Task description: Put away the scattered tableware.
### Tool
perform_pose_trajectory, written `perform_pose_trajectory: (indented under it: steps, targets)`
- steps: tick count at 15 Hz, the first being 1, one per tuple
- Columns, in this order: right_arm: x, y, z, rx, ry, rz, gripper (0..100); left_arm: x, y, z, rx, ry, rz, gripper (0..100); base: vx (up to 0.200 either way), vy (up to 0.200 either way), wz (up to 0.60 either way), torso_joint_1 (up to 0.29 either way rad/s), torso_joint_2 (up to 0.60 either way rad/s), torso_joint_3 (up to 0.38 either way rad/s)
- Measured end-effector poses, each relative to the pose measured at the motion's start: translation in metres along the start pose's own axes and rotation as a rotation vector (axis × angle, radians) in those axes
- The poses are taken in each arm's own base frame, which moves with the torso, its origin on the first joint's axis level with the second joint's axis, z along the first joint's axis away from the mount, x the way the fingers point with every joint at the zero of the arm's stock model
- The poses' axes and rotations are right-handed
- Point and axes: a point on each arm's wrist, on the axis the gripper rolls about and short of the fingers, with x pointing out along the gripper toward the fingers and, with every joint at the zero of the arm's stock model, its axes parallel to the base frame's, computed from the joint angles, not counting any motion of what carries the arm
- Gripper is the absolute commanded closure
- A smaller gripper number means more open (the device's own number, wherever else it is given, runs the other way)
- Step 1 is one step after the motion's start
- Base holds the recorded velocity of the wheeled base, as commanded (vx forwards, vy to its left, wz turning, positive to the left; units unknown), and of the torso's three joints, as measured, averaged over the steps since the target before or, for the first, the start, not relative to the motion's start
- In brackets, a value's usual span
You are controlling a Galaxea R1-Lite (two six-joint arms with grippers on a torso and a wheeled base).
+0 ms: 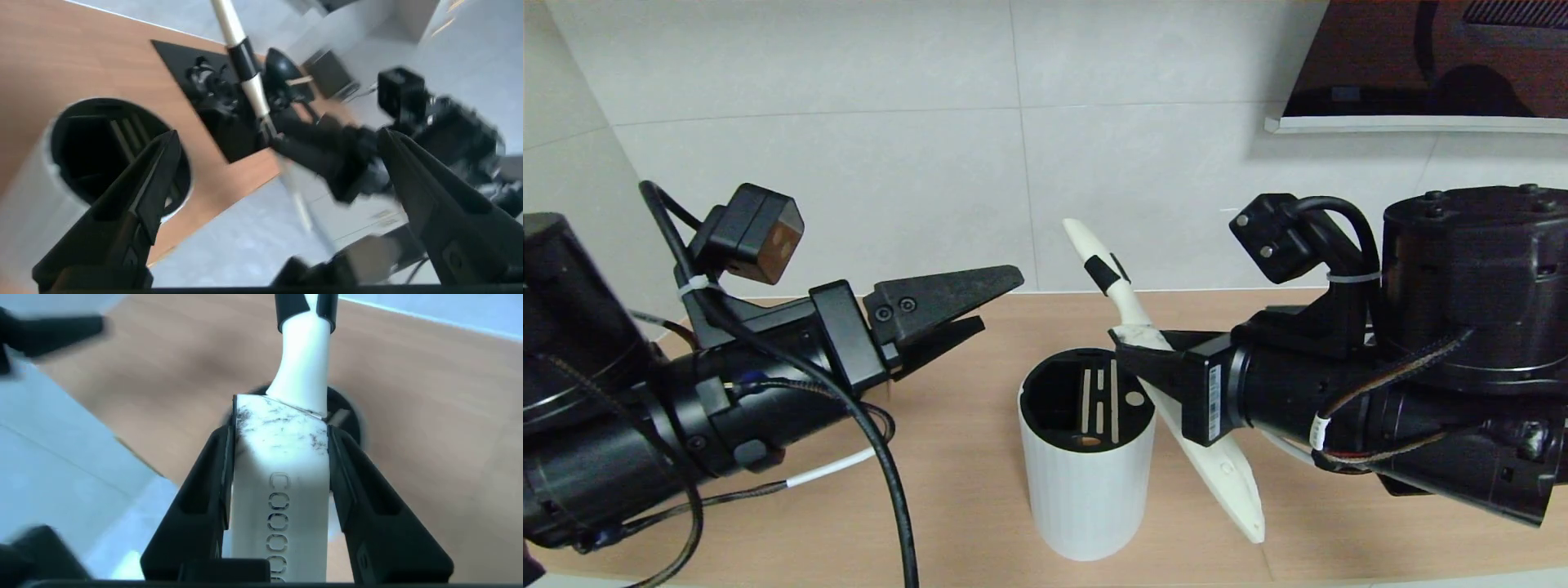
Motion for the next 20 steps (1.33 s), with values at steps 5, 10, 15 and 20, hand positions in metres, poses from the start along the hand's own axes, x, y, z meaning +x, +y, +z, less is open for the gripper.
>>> perform_pose_trajectory:
  steps: [5,10,15,20]
  targets:
    - [0.003,0.013,-0.002,0.03,0.011,0.048,100,0.016,0.01,-0.006,-0.006,-0.029,0.051,0,0.0,0.0,0.0,0.0,0.0,0.0]
    - [0.005,0.025,-0.01,0.026,0.033,0.088,100,0.028,0.011,-0.017,-0.007,-0.025,0.056,0,0.0,0.0,0.0,0.0,0.0,0.0]
    - [0.01,0.032,-0.016,0.025,0.025,0.11,100,0.037,0.016,-0.021,-0.013,-0.02,0.065,0,0.0,0.0,0.0,0.0,0.0,0.0]
    - [0.01,0.036,-0.021,0.017,0.043,0.122,100,0.046,0.024,-0.024,-0.012,-0.047,0.079,0,0.0,0.0,0.0,0.0,0.0,0.0]
